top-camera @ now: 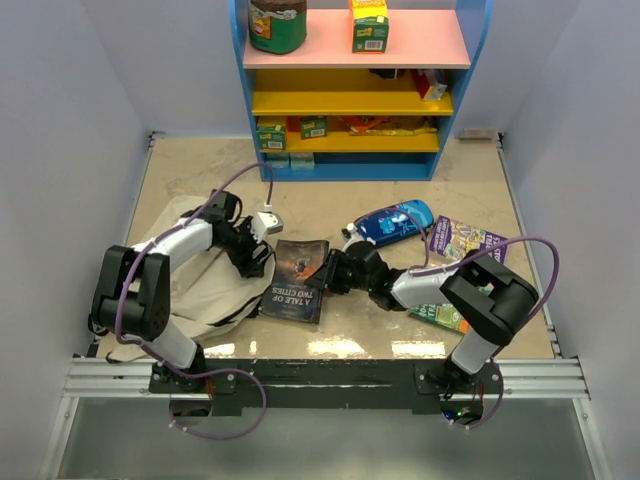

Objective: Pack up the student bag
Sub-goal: Pick up the book from the center of the board.

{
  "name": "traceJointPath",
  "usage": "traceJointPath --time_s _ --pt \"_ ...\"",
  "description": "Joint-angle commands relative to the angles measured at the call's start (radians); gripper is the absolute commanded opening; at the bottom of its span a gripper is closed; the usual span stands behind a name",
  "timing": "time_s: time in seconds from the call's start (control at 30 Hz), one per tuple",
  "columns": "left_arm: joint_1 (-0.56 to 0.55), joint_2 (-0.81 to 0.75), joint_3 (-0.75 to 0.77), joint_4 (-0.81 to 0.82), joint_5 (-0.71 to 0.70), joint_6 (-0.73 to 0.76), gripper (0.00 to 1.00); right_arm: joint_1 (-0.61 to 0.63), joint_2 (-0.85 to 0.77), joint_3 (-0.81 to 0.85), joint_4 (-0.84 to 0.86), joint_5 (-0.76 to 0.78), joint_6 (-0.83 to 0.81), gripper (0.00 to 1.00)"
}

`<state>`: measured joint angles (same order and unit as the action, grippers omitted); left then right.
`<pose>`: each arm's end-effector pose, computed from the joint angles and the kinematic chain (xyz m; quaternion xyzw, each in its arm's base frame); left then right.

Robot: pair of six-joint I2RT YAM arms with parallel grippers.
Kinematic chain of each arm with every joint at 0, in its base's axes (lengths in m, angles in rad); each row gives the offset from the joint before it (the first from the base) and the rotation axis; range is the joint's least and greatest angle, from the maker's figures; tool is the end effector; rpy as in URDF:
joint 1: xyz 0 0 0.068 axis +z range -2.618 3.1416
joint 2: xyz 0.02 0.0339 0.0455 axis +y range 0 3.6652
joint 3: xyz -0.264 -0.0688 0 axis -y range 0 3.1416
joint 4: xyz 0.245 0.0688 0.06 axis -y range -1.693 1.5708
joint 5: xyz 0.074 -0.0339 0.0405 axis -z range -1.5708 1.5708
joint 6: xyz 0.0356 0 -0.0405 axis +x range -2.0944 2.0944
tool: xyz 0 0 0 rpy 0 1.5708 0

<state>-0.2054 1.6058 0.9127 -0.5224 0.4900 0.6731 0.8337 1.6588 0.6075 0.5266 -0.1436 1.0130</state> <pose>0.2831 -0.0761 0.1681 0.4449 0.8460 -0.1925 0.2221 0.2056 0.2340 0.1389 0.0417 0.8638 0.4349 0.2509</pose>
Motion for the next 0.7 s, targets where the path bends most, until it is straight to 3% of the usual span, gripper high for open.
traceJointPath --time_s 0.0,0.03,0.13,0.37,0.67 --pt "-0.006 -0.105 0.075 -0.163 0.087 -0.015 0.86 0.005 0.013 -0.025 0.153 -0.001 0.035 0.16" --pt "-0.006 -0.127 0.093 -0.181 0.091 -0.021 0.90 0.004 0.015 -0.029 0.156 -0.001 0.035 0.08" --pt "-0.012 -0.194 0.101 -0.260 0.104 -0.024 0.98 0.004 0.001 -0.041 0.173 0.004 0.038 0.00" --pt "-0.089 -0.294 -0.035 -0.312 0.052 -0.001 1.00 0.001 -0.039 -0.040 0.147 0.004 0.027 0.00" --pt "-0.187 -0.296 -0.087 -0.196 -0.106 -0.066 1.00 0.001 -0.045 -0.049 0.156 -0.007 0.029 0.00"
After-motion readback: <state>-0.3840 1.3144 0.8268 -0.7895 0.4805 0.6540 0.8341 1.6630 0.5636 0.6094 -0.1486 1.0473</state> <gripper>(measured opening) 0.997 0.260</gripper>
